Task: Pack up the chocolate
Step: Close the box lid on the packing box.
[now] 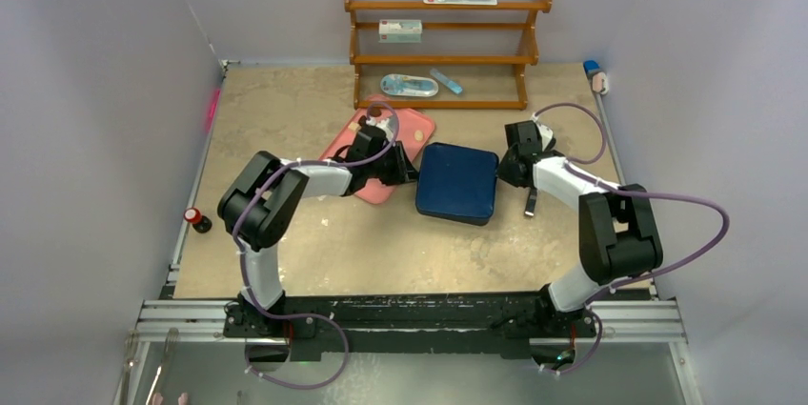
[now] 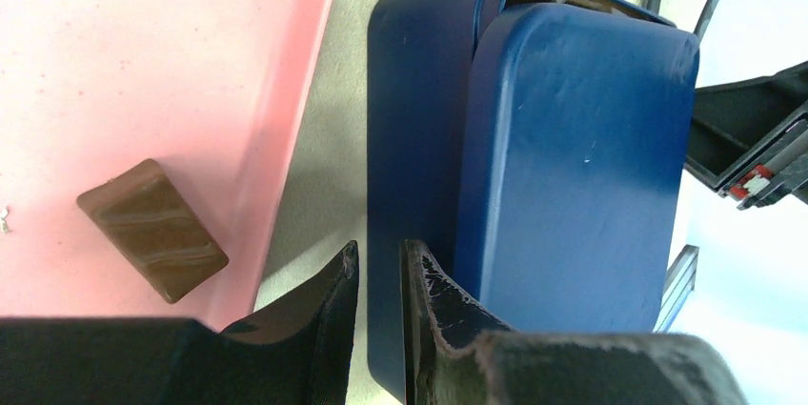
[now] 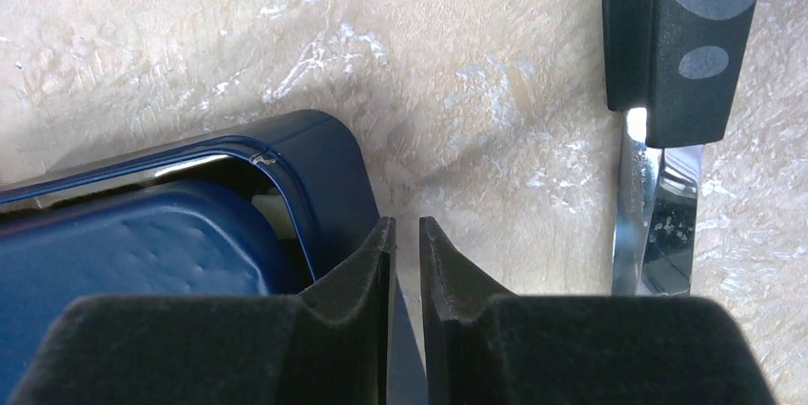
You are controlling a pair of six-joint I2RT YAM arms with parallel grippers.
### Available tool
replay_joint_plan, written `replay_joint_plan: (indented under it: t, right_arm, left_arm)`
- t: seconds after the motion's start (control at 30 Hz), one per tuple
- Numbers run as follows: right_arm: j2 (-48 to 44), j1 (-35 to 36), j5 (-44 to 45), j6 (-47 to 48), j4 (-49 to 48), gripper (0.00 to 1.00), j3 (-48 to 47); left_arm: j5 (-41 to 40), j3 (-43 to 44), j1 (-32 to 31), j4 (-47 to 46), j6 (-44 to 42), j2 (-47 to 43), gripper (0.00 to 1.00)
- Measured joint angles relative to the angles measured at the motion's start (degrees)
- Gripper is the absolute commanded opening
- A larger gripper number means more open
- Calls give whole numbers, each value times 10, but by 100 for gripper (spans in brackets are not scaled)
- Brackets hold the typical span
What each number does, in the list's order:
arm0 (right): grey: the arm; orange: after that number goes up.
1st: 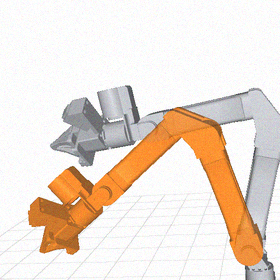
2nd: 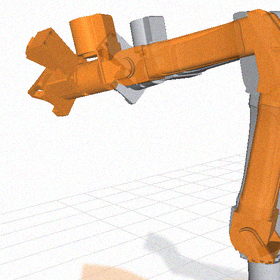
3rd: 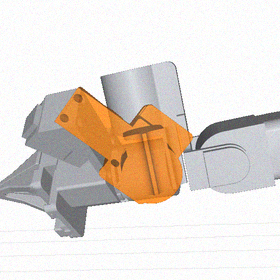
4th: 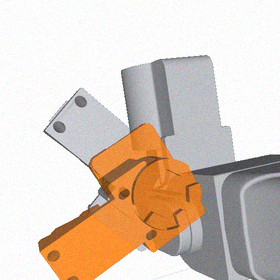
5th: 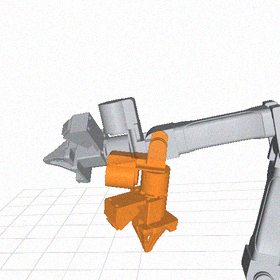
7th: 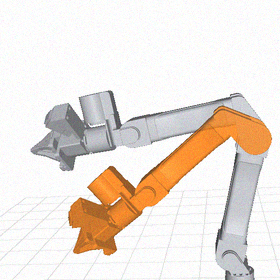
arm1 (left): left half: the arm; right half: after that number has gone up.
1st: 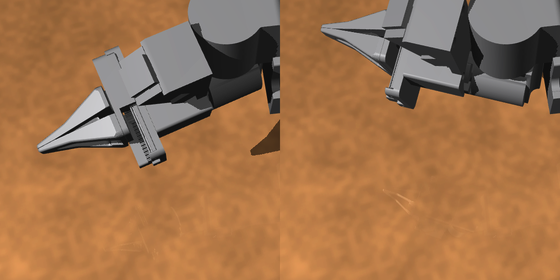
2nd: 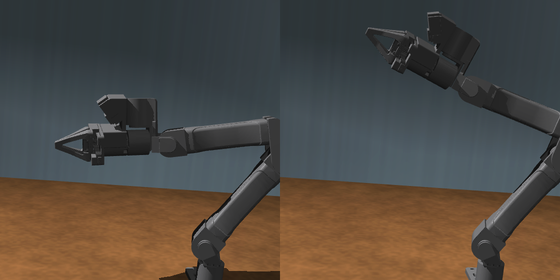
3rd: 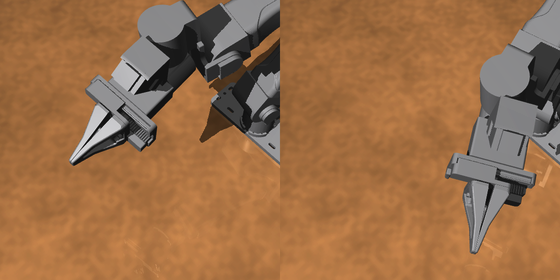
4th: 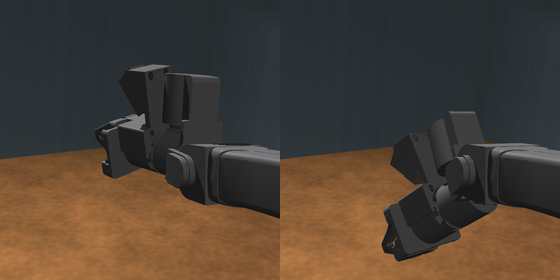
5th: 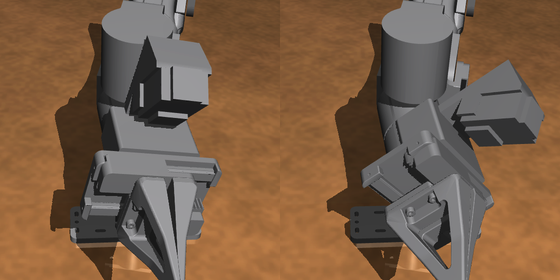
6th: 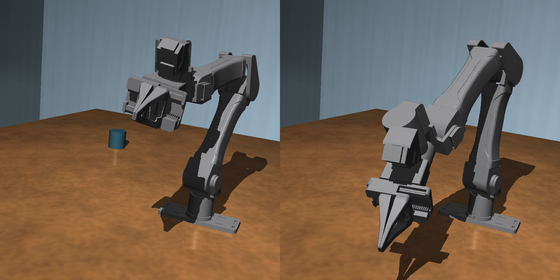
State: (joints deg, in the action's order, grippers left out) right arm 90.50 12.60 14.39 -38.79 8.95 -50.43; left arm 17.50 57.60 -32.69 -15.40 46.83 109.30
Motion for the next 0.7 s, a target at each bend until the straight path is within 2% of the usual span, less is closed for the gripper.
replay_joint_plan:
  t: [0.7]
  right_arm:
    - [26,-4,-17,5,-19,17,-27]
  left_arm:
    - [-9,-36,-16,-1,1,-8,20]
